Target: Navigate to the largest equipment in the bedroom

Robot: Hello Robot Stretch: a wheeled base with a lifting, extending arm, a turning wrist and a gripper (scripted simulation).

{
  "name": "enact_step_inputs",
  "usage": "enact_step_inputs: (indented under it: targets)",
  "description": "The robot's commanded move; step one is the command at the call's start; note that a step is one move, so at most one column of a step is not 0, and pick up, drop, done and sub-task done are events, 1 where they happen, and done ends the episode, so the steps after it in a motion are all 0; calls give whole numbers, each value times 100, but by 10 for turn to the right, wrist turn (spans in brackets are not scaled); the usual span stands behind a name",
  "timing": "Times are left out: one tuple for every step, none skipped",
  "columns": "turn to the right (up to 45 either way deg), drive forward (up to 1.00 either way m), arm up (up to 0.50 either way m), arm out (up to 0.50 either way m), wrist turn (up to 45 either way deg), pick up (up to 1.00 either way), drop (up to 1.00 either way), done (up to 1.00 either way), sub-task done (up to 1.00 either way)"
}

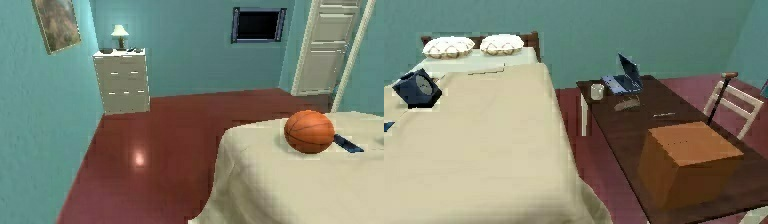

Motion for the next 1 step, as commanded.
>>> enact_step_inputs:
  targets:
    - [-60, 0, 0, 0, 0, 0, 0, 0, 0]
